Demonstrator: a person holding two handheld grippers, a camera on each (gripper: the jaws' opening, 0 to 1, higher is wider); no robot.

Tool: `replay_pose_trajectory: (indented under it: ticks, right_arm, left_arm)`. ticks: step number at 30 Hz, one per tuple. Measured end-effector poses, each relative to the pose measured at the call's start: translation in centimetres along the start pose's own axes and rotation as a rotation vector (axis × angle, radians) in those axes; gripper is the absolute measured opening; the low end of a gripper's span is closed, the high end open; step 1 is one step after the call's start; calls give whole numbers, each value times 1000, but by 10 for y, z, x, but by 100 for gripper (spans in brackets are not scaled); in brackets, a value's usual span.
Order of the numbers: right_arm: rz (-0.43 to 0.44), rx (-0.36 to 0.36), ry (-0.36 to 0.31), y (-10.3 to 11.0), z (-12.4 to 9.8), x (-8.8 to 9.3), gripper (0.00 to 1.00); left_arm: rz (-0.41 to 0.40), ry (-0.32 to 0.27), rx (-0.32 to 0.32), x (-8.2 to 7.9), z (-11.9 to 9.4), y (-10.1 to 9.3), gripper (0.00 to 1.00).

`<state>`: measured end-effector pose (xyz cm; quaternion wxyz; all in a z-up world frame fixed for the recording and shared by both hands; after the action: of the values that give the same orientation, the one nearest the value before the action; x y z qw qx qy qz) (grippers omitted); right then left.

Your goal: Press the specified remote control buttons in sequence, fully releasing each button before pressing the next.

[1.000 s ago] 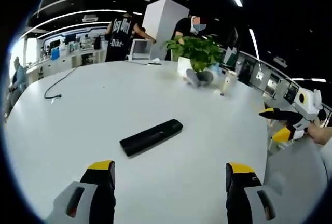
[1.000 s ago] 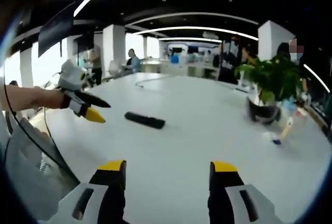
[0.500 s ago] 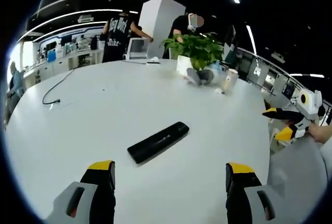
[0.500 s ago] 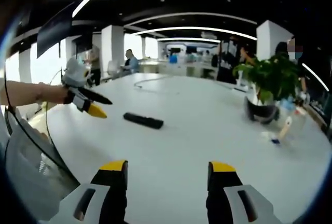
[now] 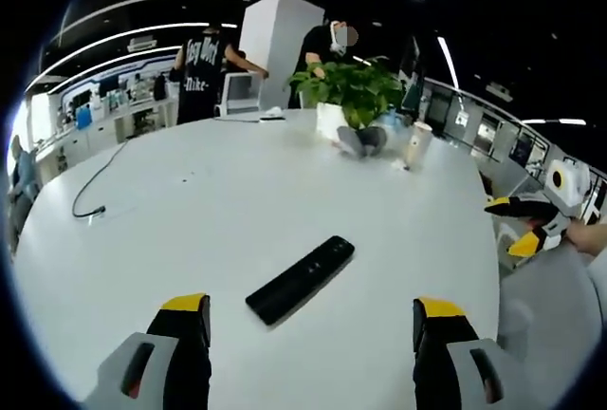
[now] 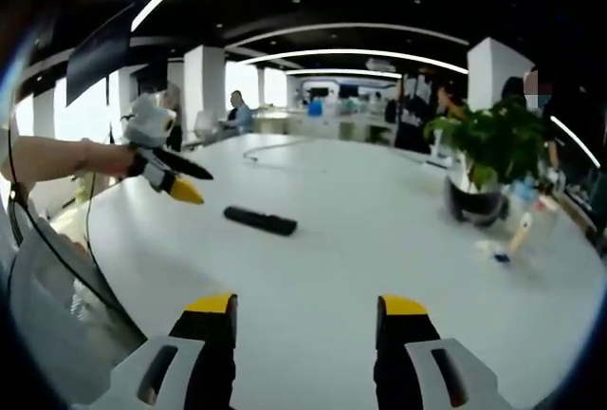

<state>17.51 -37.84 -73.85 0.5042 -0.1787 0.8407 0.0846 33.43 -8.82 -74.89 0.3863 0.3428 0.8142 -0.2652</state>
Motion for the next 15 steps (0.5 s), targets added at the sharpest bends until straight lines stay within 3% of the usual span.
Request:
replay_pose_trajectory:
  ticks: [9,15]
  right_arm:
    - [0,-11,5,1,0,0,55]
    - [-6,-18,7,1,1,1,53]
  left_arm:
    - [36,52,27,2,11,4,88]
    - [73,69,56,4,21,5,79]
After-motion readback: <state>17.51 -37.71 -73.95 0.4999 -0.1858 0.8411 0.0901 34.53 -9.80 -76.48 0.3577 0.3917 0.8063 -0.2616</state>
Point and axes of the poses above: the point that each gripper's makers call its tool centre point, and the gripper's own axes: z roughly forward along the fingers, y roughly to its left, x roughly out of its underside, the point moved 7 cm from there along -z, roughly backward along the fingers, and after that the axes turned 3 degrees about x, right-handed, at the moved point
